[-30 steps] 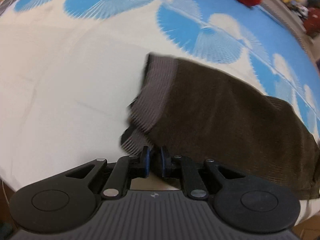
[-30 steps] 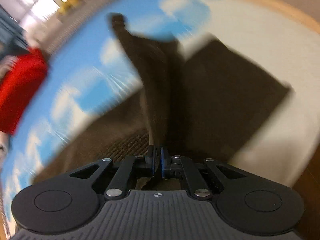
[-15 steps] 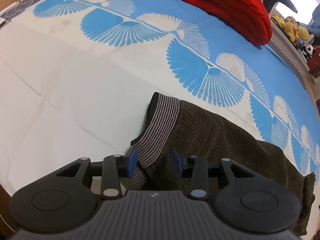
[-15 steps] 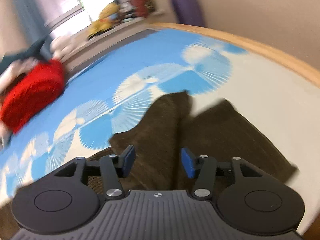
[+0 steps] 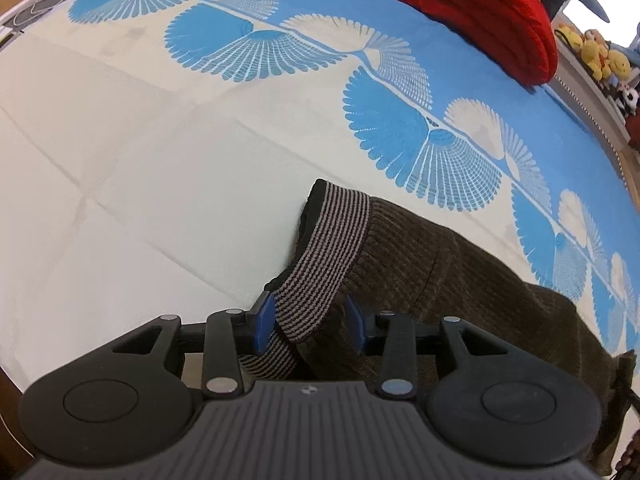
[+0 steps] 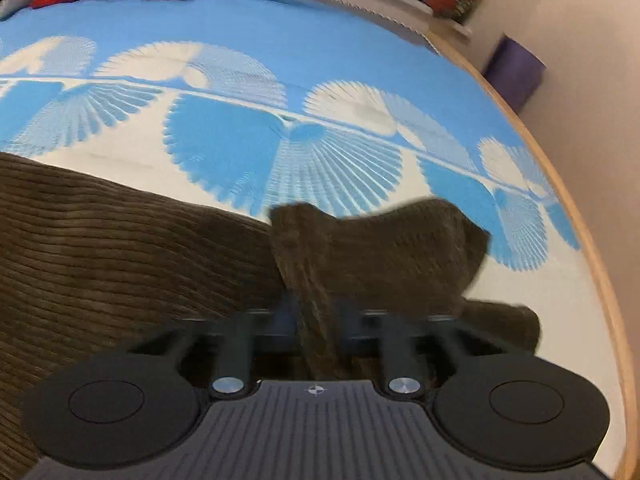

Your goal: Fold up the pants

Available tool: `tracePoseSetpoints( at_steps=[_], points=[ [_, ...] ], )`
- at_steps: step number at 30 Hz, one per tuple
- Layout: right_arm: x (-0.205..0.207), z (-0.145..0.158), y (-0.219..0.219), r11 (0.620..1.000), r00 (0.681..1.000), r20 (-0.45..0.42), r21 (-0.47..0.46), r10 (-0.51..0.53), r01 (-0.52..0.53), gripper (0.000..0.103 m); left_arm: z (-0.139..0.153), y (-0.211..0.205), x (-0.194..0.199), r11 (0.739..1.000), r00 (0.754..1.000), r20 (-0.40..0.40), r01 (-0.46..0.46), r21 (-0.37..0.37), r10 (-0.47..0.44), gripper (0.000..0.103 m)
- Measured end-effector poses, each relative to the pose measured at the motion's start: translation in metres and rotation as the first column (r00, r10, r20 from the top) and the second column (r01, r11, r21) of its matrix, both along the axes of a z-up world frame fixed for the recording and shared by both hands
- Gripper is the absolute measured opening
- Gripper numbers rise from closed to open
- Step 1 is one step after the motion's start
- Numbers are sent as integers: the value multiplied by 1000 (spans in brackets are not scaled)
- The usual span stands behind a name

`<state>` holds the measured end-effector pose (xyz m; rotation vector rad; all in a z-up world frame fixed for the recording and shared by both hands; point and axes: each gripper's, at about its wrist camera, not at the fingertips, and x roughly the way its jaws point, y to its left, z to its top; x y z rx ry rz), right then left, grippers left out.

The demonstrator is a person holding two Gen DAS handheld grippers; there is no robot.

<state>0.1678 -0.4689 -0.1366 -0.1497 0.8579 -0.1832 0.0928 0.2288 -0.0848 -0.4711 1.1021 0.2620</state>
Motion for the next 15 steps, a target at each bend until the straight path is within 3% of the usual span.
tracePoseSetpoints(
  at_steps=[1,3,5,6,7,10,12,13,14,15],
  points=[
    [-6,13,-16,994,996,49,87,-74,69,7,0,0,0,1000,1000,1,-2,-3,2,43],
    [-35,46,-59,932,939,179,274,-294,239,7,3,-1,-2,1000,1000,14,-5,-18,5,43],
    [-80,72,-99,832,827,275,432,-490,349,6,7,-2,-4,1000,1000,31,4,-21,-4,43],
    [-101,76,-115,783,778,278,479,-563,395,6,9,-3,-4,1000,999,37,11,-20,-10,43],
    [-125,74,-133,718,729,248,534,-637,446,6,11,-4,-5,1000,999,42,21,-18,-20,43],
    [-169,36,-173,541,664,38,614,-747,574,6,10,-2,-3,999,998,34,48,-11,-48,43],
    [-189,0,-195,379,603,-149,656,-783,653,7,3,1,3,995,996,9,91,-45,-90,47],
    [-196,-17,-203,297,591,-225,695,-775,655,7,0,3,6,991,993,0,121,-60,-121,50],
    [-201,-29,-208,247,590,-271,719,-761,649,10,-3,5,8,989,990,-3,139,-58,-140,56],
    [-203,-34,-210,238,591,-277,726,-758,645,12,-5,7,9,988,989,-3,147,-50,-147,60]
  ],
)
